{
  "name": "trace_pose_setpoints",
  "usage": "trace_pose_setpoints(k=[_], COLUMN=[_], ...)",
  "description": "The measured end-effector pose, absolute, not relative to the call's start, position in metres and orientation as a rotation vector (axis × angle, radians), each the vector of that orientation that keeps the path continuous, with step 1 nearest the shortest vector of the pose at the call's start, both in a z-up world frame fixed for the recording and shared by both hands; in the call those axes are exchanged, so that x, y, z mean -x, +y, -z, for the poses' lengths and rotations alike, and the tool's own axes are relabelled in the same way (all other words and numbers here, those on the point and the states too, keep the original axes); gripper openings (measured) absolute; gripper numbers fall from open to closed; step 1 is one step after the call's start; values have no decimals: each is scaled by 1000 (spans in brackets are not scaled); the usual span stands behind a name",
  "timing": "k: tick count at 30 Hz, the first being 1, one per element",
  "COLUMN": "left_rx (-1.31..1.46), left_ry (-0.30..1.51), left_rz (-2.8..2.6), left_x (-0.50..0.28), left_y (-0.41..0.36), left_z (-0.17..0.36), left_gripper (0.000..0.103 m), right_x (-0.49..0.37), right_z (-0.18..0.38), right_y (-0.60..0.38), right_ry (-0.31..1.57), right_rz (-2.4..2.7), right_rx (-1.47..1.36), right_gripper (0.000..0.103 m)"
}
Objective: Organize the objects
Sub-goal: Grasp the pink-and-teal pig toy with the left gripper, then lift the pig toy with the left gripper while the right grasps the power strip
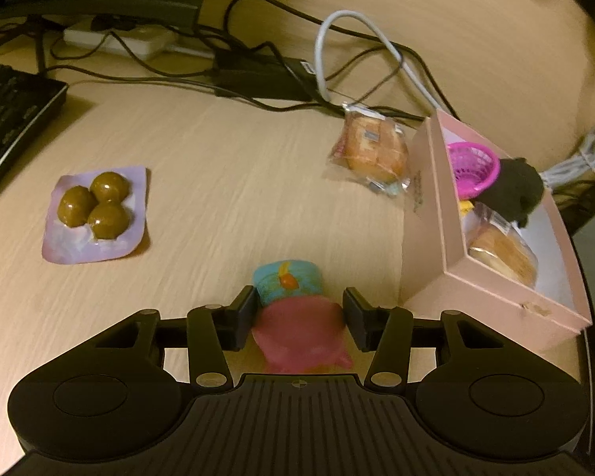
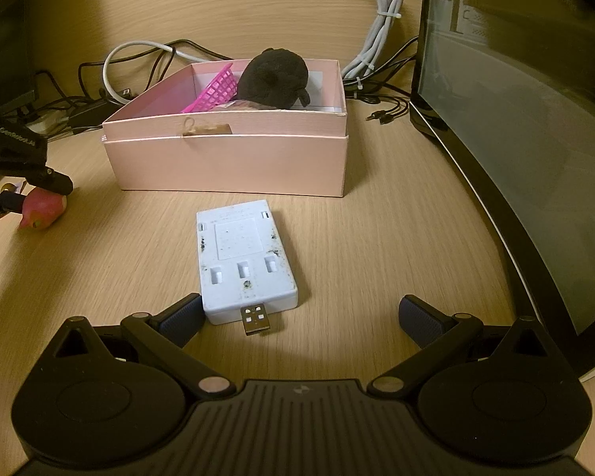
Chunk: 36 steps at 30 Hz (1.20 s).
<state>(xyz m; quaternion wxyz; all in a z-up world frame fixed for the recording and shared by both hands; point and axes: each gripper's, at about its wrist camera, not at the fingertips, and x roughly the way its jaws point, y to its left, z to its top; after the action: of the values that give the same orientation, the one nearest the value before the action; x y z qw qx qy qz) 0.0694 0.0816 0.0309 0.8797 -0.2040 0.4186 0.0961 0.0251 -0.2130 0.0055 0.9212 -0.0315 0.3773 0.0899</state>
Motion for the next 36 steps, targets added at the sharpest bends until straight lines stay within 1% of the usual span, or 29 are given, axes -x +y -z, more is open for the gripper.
trace_pose_setpoints(k=[5, 8, 13, 14, 15, 17, 18, 22, 29, 32, 36], left_rx=[365, 324, 240, 218, 194, 121, 102, 105, 88, 112, 121], left_ry=[901, 897, 911, 925, 930, 925, 923, 955, 1003, 969, 862], left_rz=[-114, -22, 177, 218, 240, 268, 273, 294, 364, 398, 396], left_x=[-50, -27, 10, 15, 19, 28, 30, 34, 43, 40, 13], left_y=[76, 69, 51, 46, 41, 29, 25, 21, 6, 1, -4], left_z=[-36, -47, -56, -57, -56, -58, -57, -52, -46, -58, -89], left_gripper=[50, 50, 50, 50, 50, 50, 50, 50, 49, 49, 49], right_x=[-34, -43, -49, -52, -54, -60, -64, -66, -21, -1, 18], right_z=[-9, -19, -32, -32, -30, -27, -24, -27, -62, -80, -99], right_y=[-213, -215, -199, -194, -189, -181, -178, -176, -199, -222, -245], right_ry=[819, 873, 834, 831, 829, 840, 847, 878, 856, 835, 780], right_rz=[-219, -255, -299, -309, -312, -325, -330, -355, -413, -407, -377], right_rx=[84, 34, 79, 102, 120, 148, 159, 172, 174, 129, 90], right_gripper=[103, 103, 103, 100, 98, 89, 87, 47, 47, 47, 47])
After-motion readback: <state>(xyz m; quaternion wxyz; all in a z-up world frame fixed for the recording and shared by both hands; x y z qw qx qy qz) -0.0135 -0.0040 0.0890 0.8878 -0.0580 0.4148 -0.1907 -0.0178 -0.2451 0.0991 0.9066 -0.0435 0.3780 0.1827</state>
